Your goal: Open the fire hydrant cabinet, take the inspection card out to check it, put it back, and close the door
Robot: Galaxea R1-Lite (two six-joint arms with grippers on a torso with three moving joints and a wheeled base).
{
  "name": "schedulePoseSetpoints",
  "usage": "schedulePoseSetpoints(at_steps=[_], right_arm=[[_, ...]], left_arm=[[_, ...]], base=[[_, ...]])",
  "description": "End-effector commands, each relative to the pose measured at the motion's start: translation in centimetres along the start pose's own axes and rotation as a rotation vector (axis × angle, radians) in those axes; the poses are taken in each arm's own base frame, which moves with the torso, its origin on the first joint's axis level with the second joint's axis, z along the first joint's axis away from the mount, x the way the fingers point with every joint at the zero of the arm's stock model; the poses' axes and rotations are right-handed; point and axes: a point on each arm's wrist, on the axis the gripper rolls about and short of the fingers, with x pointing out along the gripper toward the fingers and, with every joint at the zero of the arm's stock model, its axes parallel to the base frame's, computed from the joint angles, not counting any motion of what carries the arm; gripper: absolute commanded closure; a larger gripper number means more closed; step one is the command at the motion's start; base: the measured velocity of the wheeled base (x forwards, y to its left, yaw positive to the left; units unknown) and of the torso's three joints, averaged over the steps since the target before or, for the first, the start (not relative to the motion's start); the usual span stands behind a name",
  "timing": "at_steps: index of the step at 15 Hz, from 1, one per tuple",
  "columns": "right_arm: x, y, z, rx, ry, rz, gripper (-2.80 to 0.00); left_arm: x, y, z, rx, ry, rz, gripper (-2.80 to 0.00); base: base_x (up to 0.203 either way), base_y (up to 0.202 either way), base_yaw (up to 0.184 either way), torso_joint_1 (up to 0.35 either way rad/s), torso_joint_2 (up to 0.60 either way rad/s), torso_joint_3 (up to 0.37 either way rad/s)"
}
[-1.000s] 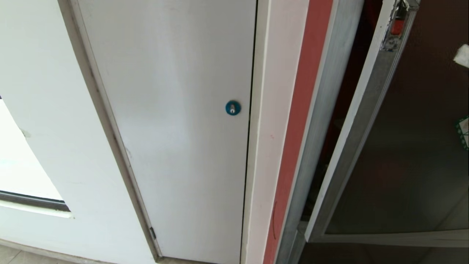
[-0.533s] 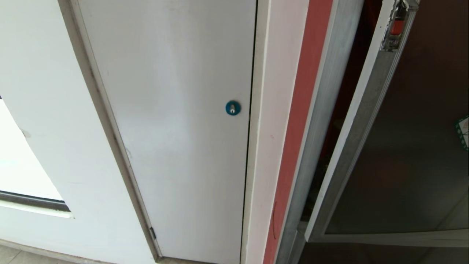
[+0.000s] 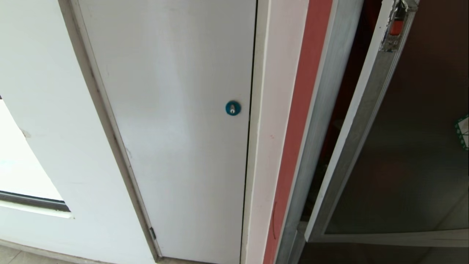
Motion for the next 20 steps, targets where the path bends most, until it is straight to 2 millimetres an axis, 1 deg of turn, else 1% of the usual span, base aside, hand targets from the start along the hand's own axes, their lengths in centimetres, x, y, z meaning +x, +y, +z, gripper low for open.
schedulePoseSetpoints(at_steps=[1, 2, 5, 7, 8, 10, 13, 20], right_arm=[[-3.0, -1.4, -1.3, 0.017, -0.048, -0.013, 0.0], [-3.5, -1.5, -2.2, 0.012, -0.045, 0.013, 0.0], [-4.8, -1.3, -6.1, -0.009, -0.031, 0.158, 0.0], [-5.6, -1.1, -8.6, 0.014, -0.045, 0.27, 0.0], [-5.8, -0.8, -9.9, 0.029, -0.035, 0.336, 0.0], [-5.5, -0.2, -11.8, 0.084, 0.033, 0.397, 0.0], [-5.3, 0.6, -14.5, 0.077, 0.125, 0.472, 0.0], [-5.2, 1.3, -17.3, 0.087, 0.189, 0.564, 0.0]], left_arm=[[0.1, 0.0, -0.4, 0.0, 0.014, -0.001, 0.0], [0.1, 0.0, -0.4, 0.0, 0.014, 0.001, 0.0], [0.1, 0.0, -0.4, 0.0, 0.014, 0.0, 0.0], [0.1, 0.0, -0.4, 0.0, 0.014, 0.001, 0.0], [0.1, 0.0, -0.4, 0.0, 0.014, -0.001, 0.0], [0.1, 0.0, -0.4, 0.0, 0.014, 0.0, 0.0], [0.1, 0.0, -0.4, 0.0, 0.014, 0.0, 0.0], [0.1, 0.0, -0.4, 0.0, 0.014, -0.001, 0.0]], base=[[0.0, 0.0, 0.0, 0.0, 0.0, 0.0], [0.0, 0.0, 0.0, 0.0, 0.0, 0.0], [0.0, 0.0, 0.0, 0.0, 0.0, 0.0], [0.0, 0.0, 0.0, 0.0, 0.0, 0.0], [0.0, 0.0, 0.0, 0.0, 0.0, 0.0], [0.0, 0.0, 0.0, 0.0, 0.0, 0.0], [0.0, 0.0, 0.0, 0.0, 0.0, 0.0], [0.0, 0.0, 0.0, 0.0, 0.0, 0.0]])
